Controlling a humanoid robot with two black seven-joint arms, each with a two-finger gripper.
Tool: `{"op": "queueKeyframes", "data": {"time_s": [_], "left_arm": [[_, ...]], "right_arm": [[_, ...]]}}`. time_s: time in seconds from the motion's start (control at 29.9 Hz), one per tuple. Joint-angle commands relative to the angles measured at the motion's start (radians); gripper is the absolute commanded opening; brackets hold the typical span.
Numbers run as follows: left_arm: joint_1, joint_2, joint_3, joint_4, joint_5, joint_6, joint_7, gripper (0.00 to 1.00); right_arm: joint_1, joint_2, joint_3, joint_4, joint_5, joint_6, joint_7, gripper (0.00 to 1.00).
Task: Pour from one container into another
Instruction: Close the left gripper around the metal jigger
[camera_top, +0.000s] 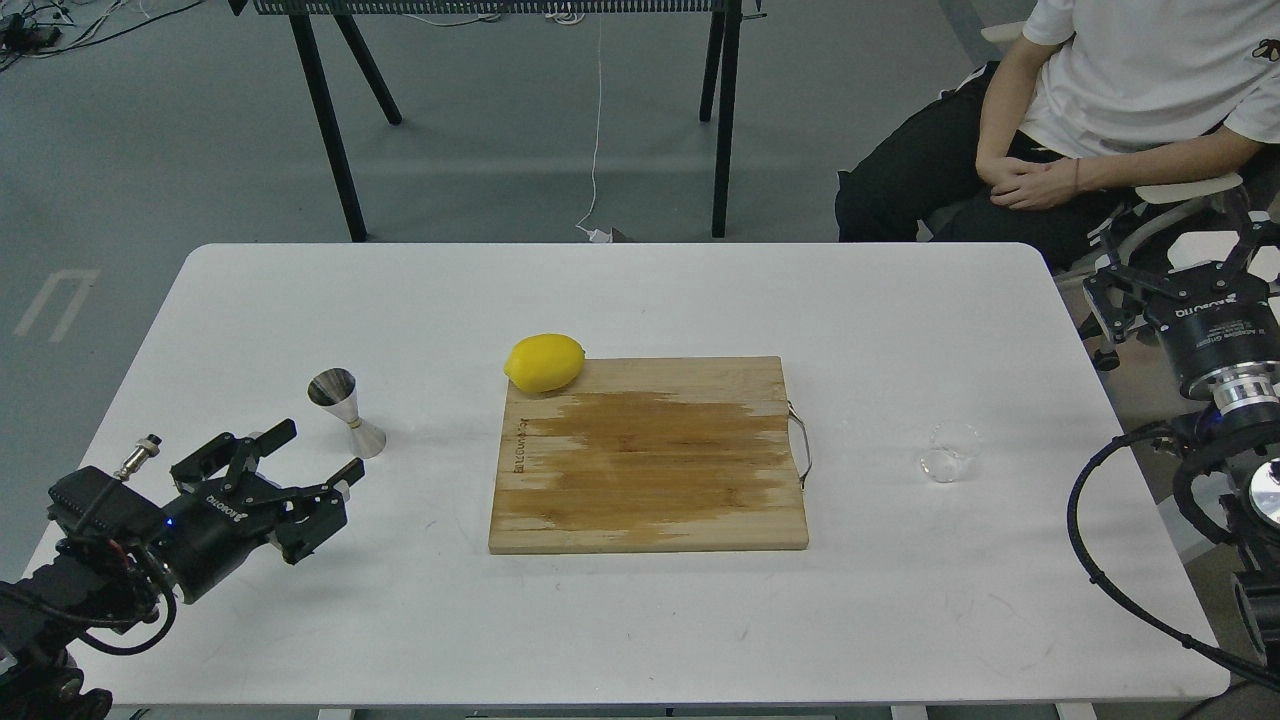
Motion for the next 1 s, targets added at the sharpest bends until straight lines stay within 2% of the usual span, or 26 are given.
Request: {"op": "queueKeyframes", "data": {"time_s": [0.0, 0.23, 0.7, 0.87, 0.97], "left_arm": [[-0.056, -0.075, 0.003, 0.105, 0.001, 0.007, -0.002, 0.84], [-0.122, -0.172, 0.006, 0.269, 0.002, 0.007, -0.003, 0.8], [-0.208, -0.276, 0.033, 0.409, -0.005, 0.006, -0.011, 0.76], [-0.231, -0.313, 0.033, 0.455, -0.007, 0.006, -0.011, 0.67], [-0.245, -0.33, 0.033, 0.476, -0.008, 0.006, -0.011, 0.55]], "right_arm": [[-0.002, -0.001, 0.001, 0.0, 0.0, 0.0, 0.0, 1.0], [-0.014, 0.001, 0.001, -0.002, 0.0, 0.0, 0.0, 1.0], [-0.017, -0.001, 0.007, -0.011, 0.0, 0.002, 0.0, 1.0], [-0.028, -0.001, 0.01, -0.011, -0.002, 0.002, 0.018, 1.0], [-0.031, -0.004, 0.012, -0.011, -0.002, 0.002, 0.018, 1.0]]}}
